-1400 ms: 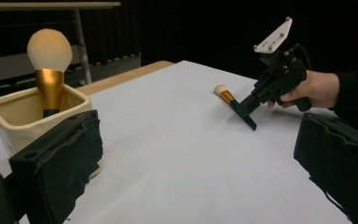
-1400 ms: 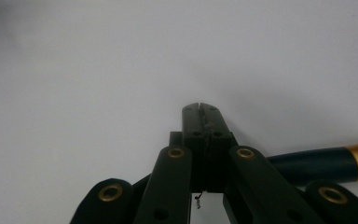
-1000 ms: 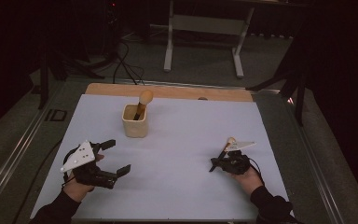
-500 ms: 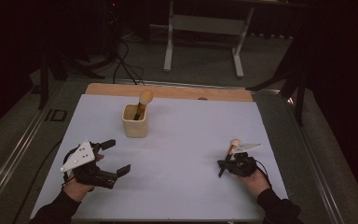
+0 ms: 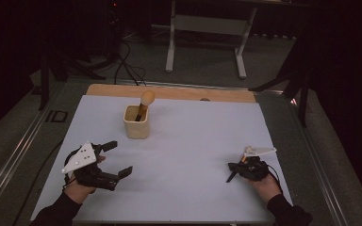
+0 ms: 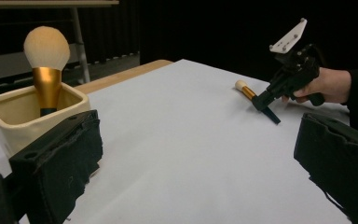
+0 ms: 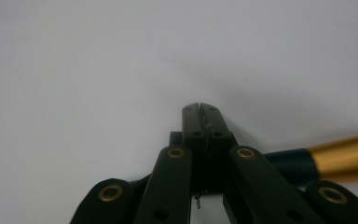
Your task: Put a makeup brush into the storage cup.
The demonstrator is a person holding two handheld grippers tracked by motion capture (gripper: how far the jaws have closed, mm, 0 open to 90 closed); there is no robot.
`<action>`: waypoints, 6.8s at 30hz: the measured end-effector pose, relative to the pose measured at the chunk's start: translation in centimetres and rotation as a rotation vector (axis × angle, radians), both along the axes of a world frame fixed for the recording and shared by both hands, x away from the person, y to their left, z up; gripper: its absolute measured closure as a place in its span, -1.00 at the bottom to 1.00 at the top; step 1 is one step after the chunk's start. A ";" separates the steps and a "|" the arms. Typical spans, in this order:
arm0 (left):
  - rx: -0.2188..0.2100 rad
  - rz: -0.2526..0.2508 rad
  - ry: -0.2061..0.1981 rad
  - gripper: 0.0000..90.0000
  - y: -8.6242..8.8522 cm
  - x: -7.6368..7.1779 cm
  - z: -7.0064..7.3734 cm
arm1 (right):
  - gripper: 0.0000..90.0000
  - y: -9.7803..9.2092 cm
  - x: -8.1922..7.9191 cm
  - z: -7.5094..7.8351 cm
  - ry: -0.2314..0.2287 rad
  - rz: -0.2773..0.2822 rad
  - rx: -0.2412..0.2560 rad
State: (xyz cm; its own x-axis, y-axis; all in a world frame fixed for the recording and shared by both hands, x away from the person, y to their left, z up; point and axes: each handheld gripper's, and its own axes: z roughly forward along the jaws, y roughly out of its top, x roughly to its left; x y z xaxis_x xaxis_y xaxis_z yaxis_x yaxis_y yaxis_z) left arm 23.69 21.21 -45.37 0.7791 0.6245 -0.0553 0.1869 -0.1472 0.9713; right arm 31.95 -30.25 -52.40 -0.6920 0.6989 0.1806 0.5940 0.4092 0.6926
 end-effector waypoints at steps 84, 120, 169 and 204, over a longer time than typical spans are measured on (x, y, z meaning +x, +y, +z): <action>-0.005 -0.005 0.002 -0.97 0.0 -0.1 0.1 | 1.00 7.4 2.4 1.5 0.031 0.093 0.061; 0.002 -0.010 0.004 -0.97 -0.1 0.1 0.1 | 1.00 6.3 -0.7 0.9 0.059 0.112 0.018; 0.008 -0.010 0.006 -0.97 -0.1 0.1 0.1 | 1.00 3.4 0.1 0.2 0.069 -0.001 -0.121; 0.007 -0.009 0.011 -0.97 0.0 0.1 0.0 | 1.00 1.3 3.4 0.3 0.036 -0.112 -0.170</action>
